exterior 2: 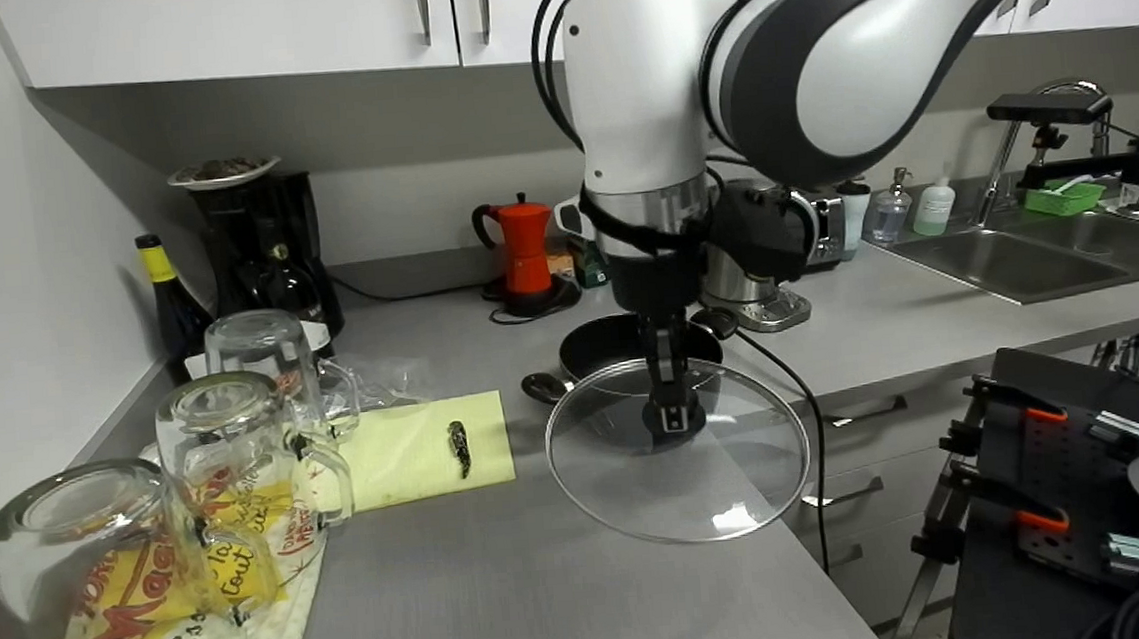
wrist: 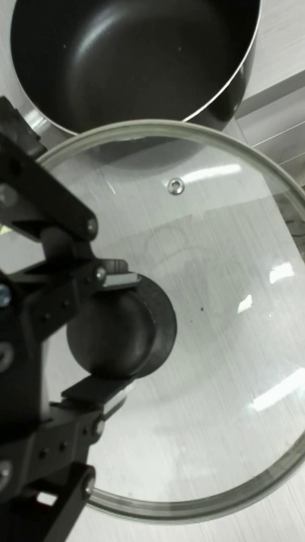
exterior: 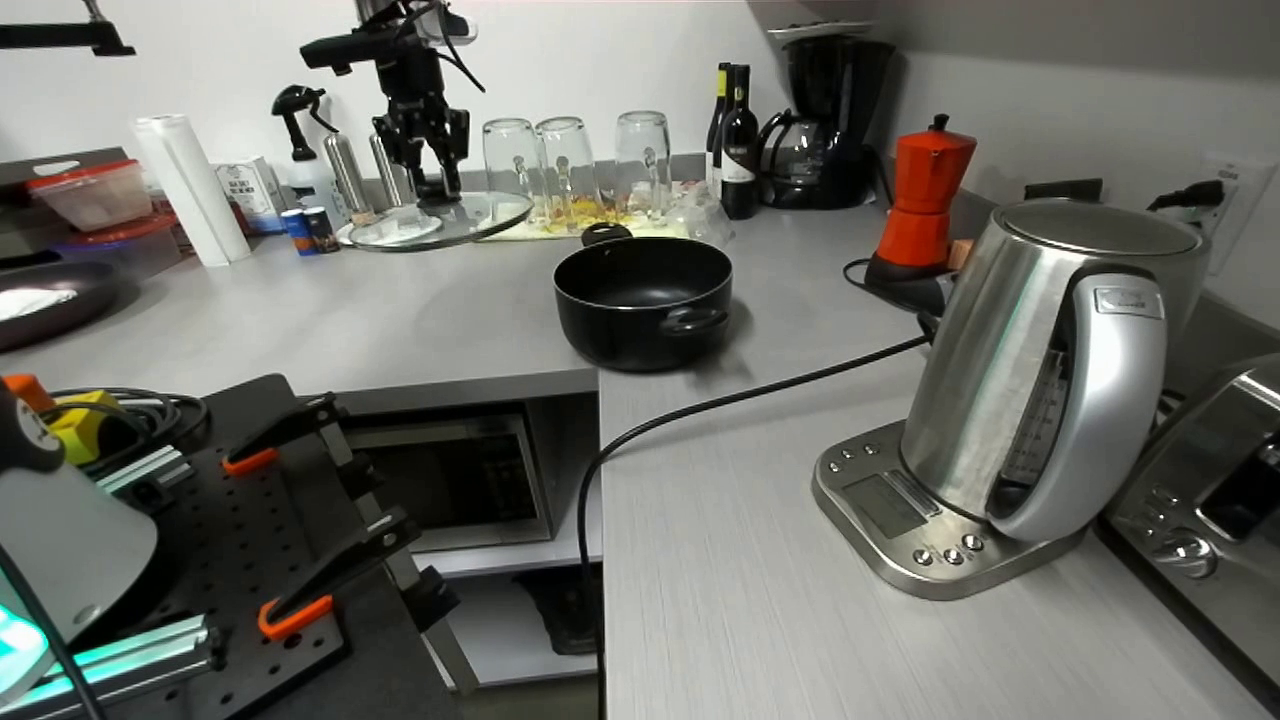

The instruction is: Remove the lid from the pot and put it on the table

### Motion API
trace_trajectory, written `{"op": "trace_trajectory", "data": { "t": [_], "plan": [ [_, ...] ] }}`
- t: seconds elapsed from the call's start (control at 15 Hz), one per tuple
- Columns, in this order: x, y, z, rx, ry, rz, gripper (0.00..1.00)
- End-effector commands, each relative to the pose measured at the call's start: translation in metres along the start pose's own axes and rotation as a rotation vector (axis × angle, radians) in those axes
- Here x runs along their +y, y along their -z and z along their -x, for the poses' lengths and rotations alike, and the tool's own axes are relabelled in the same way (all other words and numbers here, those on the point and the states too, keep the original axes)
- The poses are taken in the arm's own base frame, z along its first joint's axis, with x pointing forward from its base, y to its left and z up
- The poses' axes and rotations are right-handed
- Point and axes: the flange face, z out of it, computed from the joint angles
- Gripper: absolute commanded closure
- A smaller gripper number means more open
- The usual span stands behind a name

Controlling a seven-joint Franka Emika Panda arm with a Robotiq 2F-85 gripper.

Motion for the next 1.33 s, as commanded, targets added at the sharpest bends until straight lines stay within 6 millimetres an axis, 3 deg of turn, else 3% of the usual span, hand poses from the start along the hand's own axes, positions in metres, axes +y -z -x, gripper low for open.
{"op": "trace_trajectory", "data": {
  "t": [0.0,0.6,1.27],
  "plan": [
    [-0.022,-0.022,-0.007,-0.007,0.126,0.03,0.74],
    [-0.013,-0.118,-0.036,-0.012,0.254,0.027,0.74],
    [-0.001,-0.152,-0.056,0.068,0.234,-0.008,0.74]
  ]
}}
